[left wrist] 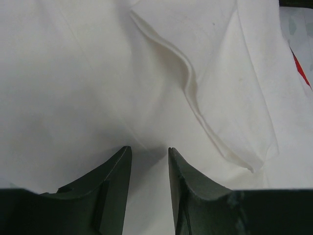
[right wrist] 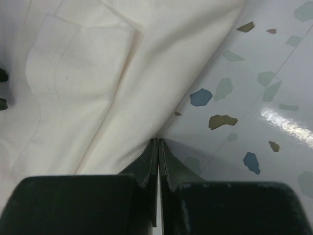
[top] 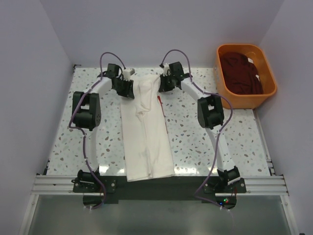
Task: Fold and stack the t-shirts
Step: Fold the tshirt
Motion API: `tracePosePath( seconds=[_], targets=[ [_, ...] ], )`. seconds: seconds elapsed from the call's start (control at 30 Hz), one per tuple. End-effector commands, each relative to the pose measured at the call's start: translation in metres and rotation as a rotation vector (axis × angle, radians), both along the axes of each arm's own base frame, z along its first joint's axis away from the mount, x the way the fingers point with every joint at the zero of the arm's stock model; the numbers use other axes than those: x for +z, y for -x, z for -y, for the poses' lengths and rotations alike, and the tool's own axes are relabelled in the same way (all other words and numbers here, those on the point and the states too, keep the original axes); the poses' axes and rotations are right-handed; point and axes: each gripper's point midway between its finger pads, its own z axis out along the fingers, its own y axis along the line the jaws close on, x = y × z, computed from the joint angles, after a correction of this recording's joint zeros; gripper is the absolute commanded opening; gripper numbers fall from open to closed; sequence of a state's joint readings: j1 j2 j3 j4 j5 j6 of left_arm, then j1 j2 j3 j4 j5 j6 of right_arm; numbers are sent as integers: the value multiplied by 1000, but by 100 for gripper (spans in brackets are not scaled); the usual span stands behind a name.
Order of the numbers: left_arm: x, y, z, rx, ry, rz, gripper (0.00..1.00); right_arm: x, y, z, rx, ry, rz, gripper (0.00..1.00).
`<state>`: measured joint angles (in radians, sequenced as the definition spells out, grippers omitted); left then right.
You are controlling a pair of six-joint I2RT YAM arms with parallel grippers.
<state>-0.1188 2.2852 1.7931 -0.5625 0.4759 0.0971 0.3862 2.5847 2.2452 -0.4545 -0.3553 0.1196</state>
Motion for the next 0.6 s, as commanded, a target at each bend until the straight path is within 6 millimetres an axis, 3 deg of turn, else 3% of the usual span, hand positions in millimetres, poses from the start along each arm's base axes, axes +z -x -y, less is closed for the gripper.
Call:
tracePosePath(
  seconds=[0.0,0.2,0.23,0.3,0.33,0.37,0.43,0.47,0.57],
  targets=[
    [-3,-4,-15,17,-38,-1,41,11,-34,19,-81,50,113,0],
    [-9,-19,-15,11,-49,8,39,17,-51,40,-142,144,188,0],
    [-20,-21,-14,11,-54,-8,40,21,-52,40,-126,151,206,0],
    [-15,-36,-13,13,-49,14,40,33,-54,38,-102,145,234,0],
    [-26,-38,-12,13,-43,-7,40,48,-52,31,-43,130,264,0],
    [-26,-41,-10,13,-36,-10,40,55,-49,28,-15,117,274,3],
    [-13,-50,-6,15,-8,24,40,80,-40,18,47,74,298,12],
    [-3,-57,-5,20,6,64,41,82,-35,14,65,65,292,16],
    [46,-59,-2,10,56,188,44,93,-12,2,128,32,260,17]
  ],
)
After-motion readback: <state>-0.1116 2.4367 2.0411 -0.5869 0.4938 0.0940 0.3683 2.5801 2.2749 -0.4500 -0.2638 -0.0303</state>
